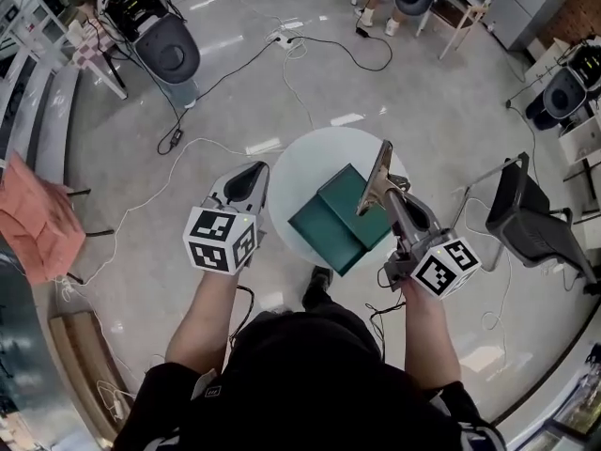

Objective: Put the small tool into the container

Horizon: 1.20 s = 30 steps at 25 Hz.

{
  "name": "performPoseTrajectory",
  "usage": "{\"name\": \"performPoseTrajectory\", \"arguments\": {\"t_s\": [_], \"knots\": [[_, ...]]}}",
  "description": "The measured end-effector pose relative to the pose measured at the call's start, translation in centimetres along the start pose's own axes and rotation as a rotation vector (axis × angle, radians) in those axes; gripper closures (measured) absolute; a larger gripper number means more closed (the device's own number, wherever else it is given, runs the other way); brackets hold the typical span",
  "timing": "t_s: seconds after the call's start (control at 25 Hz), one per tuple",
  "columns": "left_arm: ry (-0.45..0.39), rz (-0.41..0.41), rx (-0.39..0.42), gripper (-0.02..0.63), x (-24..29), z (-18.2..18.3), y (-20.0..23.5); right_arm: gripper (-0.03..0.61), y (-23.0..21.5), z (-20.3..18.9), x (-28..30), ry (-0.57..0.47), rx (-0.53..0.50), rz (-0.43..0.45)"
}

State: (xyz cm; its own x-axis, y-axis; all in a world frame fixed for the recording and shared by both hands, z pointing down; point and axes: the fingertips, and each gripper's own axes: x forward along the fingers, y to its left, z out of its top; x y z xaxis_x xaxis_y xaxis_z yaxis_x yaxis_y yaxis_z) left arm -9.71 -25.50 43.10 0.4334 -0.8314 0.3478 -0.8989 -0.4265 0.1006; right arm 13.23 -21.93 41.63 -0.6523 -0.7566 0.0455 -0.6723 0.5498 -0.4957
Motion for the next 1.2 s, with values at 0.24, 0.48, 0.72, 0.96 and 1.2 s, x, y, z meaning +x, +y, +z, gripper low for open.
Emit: {"name": "performPoseTrajectory", "arguments": {"t_s": [0.24,0.48,0.72,0.96,1.2], "knots": [[-0.028,0.011,0.023,0.598,2.4,3.4,-0.2,0.566,-3.0,2.6,1.0,-0.021,0.003,0.002],[-0.035,-0.016,0.039,0.598,3.5,4.5,-0.4,0.566,-3.5,3.1,1.2,-0.045,0.010,-0.017],[-0.018,-0.073,0.033,0.598,4.7,3.5,-0.4,0.566,-3.0,1.3,1.2,-0.019,0.015,-0.063],[0.016,-0.135,0.001,0.598,6.1,1.6,-0.3,0.566,-2.2,-0.7,1.5,0.022,0.021,-0.115],[0.045,-0.169,-0.028,0.598,7.1,-0.5,-0.8,0.566,-2.0,-3.7,2.0,0.108,0.024,-0.134]]}}
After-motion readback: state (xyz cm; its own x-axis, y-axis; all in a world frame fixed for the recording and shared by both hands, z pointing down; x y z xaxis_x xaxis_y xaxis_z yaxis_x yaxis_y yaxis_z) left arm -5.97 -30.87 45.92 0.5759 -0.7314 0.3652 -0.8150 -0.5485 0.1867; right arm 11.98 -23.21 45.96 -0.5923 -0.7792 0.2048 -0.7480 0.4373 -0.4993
